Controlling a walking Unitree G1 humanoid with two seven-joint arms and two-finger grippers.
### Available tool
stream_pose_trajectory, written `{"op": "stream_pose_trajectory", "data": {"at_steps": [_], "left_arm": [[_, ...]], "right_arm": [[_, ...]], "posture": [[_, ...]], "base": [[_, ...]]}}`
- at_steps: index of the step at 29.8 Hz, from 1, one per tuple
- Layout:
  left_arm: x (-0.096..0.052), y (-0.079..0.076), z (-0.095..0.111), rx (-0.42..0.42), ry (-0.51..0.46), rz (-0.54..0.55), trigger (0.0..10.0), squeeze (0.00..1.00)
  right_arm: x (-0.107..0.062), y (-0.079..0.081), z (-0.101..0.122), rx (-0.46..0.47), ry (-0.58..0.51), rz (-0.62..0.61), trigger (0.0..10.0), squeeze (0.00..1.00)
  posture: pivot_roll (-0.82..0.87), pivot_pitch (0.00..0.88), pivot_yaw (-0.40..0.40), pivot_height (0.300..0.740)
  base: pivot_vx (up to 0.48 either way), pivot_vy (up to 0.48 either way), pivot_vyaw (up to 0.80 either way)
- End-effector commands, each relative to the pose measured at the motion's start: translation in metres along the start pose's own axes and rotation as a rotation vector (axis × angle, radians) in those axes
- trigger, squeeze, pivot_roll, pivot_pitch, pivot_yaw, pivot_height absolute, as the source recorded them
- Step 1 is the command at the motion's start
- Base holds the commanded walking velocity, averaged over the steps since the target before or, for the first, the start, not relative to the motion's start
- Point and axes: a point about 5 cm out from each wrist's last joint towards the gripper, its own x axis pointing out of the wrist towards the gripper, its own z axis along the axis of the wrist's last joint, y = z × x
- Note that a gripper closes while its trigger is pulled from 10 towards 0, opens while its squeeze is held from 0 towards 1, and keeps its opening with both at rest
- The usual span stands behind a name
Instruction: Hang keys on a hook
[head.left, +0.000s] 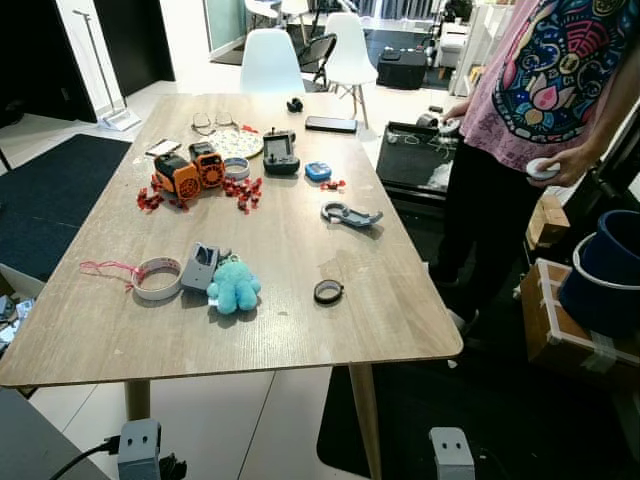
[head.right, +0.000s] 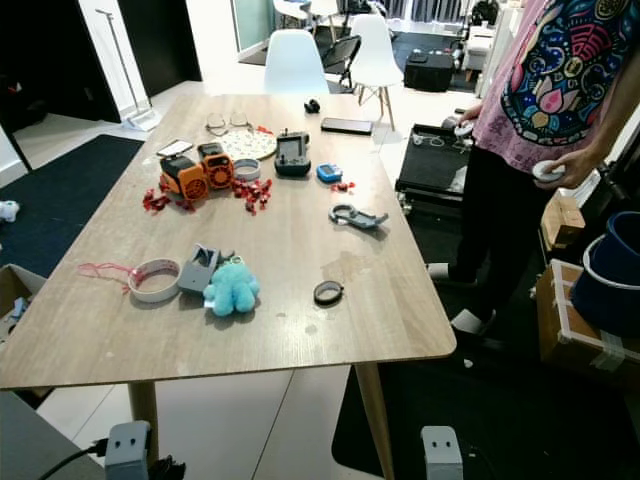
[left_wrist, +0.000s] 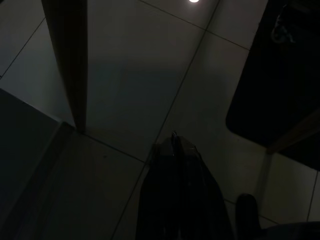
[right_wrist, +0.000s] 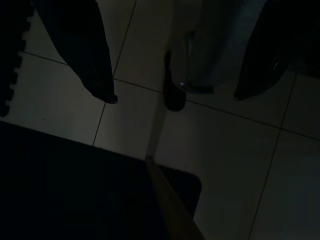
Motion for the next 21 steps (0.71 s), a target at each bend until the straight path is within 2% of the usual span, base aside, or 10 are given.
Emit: {"op": "stream_pose_trajectory", "data": {"at_steps": [1,8,21], "left_arm": [[-0.0018,0.0024,-0.0022,-0.009,0.001,0.008,10.0,0.0],[-0.0026,0.0031,-0.0035,-0.003,0.003,0.014,10.0,0.0],[-0.0027,0.0037,-0.0027,-0.009,-0.005,0.012,10.0,0.0]], "right_arm": [[-0.001,-0.0007,-0.003,0.014,0.001,-0.003,10.0,0.0],[-0.001,-0.0021,-0.002,0.002,-0.001,-0.006,10.0,0.0],[-0.0001,-0.0006,0.0001,-0.012,-0.001,0.001,10.0,0.0]], "posture": [[0.04,0.009,-0.005,0.74],[0.04,0.007,-0.008,0.74],[0.05,0.009,-0.011,0.74]], "base": [[0.0,0.0,0.0],[0.0,0.0,0.0],[-0.303,0.0,0.0]]}}
